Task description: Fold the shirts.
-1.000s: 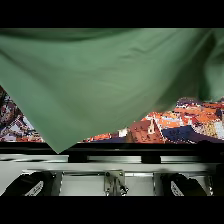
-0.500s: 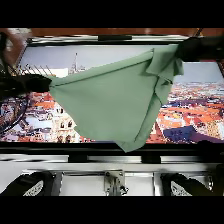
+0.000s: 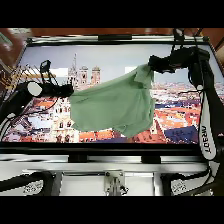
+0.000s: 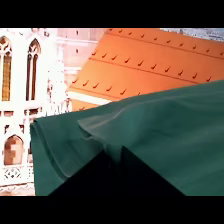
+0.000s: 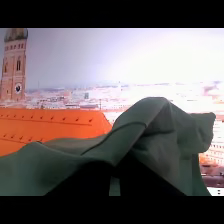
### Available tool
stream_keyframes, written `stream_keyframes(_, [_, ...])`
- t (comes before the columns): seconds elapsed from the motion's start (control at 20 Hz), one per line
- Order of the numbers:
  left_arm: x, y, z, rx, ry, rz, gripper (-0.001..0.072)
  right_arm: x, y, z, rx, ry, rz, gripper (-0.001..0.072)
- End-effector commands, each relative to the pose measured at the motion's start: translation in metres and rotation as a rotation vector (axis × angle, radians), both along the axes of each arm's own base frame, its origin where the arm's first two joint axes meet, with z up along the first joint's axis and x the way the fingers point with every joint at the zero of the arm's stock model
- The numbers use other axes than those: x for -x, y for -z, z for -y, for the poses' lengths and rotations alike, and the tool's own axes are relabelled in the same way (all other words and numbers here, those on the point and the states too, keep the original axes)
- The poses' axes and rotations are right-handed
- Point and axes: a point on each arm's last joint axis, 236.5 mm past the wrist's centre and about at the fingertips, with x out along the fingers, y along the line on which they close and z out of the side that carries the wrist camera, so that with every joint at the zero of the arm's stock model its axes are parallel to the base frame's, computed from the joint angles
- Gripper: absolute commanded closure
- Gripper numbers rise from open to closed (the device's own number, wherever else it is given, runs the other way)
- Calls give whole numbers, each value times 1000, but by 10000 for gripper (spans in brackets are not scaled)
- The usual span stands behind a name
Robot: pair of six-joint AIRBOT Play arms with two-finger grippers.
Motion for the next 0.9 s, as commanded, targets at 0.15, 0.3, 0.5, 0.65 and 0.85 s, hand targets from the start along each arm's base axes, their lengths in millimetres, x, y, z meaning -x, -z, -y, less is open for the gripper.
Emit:
stream_keyframes(0.15, [27,13,-21,14,73,-234,66,37,-7,25,87,-100,-112,163])
stream_keyframes(0.3, [90,19,-80,-97,105,-520,277,106,-1,99,277,-114,-347,164])
stream_keyframes(0.5, [145,64,-70,17,124,-707,175,173,38,122,34,-53,-579,164])
stream_keyframes(0.65, [146,90,-23,207,115,-651,179,193,61,111,-88,-31,-628,164])
stream_keyframes(0.85, [148,110,-9,213,103,-653,181,192,69,111,-86,-26,-618,164])
